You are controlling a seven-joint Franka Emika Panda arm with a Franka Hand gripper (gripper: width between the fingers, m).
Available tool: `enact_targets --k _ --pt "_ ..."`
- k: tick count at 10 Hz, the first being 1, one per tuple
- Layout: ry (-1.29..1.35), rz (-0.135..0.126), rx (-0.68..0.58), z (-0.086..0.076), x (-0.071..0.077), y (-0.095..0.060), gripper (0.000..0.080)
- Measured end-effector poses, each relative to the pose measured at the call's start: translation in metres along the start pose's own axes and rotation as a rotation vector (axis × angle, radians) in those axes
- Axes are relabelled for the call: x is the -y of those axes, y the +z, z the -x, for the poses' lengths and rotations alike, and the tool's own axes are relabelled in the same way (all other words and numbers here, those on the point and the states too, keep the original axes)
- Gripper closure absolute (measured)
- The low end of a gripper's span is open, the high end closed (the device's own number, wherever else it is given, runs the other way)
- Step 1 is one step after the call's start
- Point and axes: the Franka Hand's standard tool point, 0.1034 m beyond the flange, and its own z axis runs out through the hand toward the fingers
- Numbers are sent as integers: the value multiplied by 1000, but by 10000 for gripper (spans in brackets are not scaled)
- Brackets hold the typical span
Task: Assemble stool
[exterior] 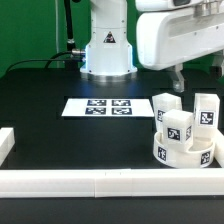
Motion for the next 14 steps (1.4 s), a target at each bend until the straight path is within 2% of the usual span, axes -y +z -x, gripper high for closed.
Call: enact_targets --k 5,8,12,14 --pt "-359 2 4 3 -1 4 150" --pt "-799 48 46 -2 4 3 150" --pt "-1063 39 58 1 1 5 150" --pt "-1429 55 94 0 -3 4 150"
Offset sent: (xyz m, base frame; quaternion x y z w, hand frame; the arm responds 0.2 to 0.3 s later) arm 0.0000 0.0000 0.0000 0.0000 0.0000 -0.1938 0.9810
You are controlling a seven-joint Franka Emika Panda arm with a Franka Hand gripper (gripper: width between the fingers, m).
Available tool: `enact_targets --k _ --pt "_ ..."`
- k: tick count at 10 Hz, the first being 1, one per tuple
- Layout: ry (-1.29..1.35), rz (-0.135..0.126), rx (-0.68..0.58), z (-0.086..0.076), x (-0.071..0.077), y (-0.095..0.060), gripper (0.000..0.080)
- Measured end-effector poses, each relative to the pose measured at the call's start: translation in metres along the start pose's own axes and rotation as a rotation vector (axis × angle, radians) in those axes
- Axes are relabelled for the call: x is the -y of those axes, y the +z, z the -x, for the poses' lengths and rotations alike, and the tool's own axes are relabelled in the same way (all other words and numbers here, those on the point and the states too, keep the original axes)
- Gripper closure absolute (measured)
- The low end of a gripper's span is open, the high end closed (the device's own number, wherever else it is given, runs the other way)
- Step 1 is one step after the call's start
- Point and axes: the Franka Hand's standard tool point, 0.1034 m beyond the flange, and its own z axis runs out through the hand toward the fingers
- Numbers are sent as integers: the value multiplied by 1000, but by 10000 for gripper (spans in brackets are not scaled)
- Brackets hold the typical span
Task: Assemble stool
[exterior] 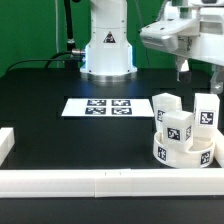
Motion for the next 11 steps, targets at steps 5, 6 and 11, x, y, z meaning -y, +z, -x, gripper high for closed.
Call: enact_targets --k 5,6,11 --pt "-456 -17 39 8 2 3 150" --pt "-538 -22 42 4 0 6 150" --pt "-613 -31 38 -4 -11 13 150"
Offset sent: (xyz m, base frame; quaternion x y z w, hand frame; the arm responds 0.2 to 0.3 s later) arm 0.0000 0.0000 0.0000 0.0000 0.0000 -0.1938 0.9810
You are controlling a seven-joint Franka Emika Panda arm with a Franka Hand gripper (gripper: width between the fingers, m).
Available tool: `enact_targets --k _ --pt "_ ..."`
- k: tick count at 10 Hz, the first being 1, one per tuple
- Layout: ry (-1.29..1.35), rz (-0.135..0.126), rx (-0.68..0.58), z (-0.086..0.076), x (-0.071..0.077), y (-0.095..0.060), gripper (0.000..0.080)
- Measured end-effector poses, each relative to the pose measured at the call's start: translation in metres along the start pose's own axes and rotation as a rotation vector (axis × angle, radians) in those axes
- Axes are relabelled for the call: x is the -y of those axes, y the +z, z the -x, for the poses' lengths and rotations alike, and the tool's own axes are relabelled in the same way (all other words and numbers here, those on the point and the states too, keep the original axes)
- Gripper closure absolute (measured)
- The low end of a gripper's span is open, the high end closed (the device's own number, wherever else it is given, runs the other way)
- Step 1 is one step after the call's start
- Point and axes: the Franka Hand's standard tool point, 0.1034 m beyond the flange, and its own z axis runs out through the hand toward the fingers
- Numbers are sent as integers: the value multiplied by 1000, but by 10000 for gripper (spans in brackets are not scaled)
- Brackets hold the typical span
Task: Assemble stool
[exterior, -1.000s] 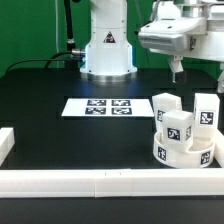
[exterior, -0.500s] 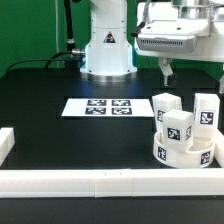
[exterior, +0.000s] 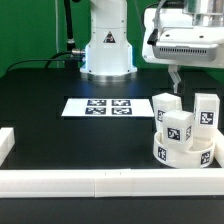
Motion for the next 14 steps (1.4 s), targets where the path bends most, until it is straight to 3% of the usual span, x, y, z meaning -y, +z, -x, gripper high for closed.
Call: enact_targets --k 10,12,14 --pt "-45 -21 -55 -20 -7 27 150" --pt "-42 -23 -56 -20 -5 27 417" --pt "-39 -23 -56 -19 -4 28 462"
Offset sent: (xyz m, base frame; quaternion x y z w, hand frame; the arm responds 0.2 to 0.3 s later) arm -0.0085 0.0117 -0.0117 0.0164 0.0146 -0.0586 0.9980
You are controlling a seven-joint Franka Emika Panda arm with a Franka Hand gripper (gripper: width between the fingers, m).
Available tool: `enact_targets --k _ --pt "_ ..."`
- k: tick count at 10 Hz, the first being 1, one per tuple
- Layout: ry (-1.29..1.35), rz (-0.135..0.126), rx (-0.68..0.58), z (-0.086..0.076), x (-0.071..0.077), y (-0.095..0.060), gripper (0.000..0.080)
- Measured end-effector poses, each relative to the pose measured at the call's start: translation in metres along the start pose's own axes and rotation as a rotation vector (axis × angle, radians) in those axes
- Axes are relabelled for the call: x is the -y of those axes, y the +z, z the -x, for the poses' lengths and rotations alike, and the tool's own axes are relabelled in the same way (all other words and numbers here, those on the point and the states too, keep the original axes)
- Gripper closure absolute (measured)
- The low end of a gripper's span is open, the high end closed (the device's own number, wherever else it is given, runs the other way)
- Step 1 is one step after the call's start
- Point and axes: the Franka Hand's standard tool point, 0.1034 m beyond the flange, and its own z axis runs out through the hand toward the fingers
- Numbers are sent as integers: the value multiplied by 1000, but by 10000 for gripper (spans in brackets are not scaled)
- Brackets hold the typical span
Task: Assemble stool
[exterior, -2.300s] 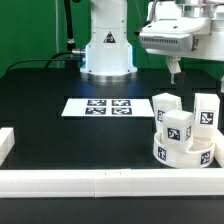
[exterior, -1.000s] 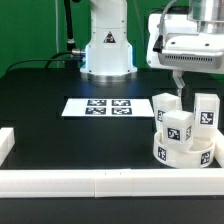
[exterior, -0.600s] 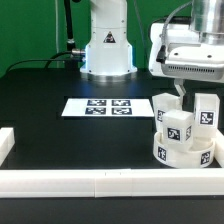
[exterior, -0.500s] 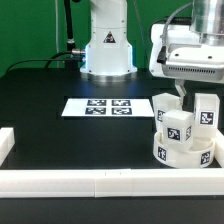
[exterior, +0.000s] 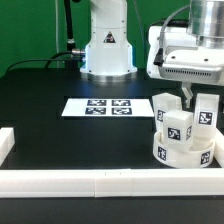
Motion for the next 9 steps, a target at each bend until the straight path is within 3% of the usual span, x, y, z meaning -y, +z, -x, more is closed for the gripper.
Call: enact_targets --k 3,9 --pt "39 0 0 0 0 0 462" --pt "690 11 0 -1 1 1 462"
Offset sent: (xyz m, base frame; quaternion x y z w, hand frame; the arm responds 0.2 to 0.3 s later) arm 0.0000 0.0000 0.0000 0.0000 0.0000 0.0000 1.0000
